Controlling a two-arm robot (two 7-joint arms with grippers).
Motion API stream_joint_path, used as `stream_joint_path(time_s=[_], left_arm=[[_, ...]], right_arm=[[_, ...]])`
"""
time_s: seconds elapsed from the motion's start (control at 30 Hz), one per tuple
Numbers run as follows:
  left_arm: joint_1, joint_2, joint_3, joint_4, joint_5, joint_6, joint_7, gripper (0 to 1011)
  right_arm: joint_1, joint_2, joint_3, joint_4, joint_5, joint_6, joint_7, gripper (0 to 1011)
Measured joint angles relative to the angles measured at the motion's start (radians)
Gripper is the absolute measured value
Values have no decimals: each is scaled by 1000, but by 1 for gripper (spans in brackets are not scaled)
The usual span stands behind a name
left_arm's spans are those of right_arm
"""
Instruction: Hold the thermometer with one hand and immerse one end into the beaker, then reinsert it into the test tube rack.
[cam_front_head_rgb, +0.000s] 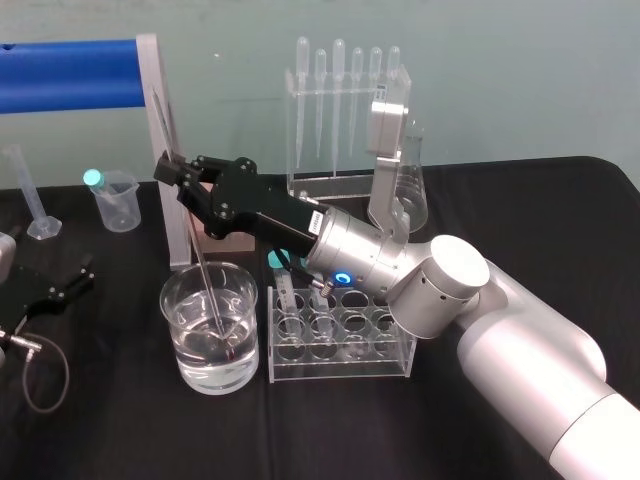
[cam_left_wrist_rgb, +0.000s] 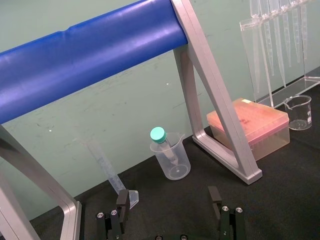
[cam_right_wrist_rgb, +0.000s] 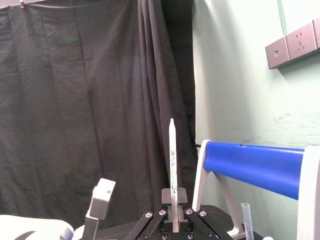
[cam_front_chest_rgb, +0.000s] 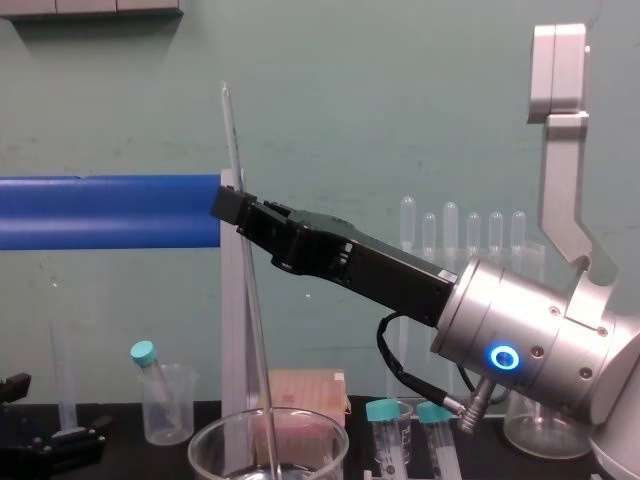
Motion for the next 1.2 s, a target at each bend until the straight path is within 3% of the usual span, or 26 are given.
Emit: stream_joint_path(time_s=[1.2], left_arm=[[0, 0, 0, 0, 0, 0, 0, 1008]], right_arm=[[0, 0, 0, 0, 0, 0, 0, 57]])
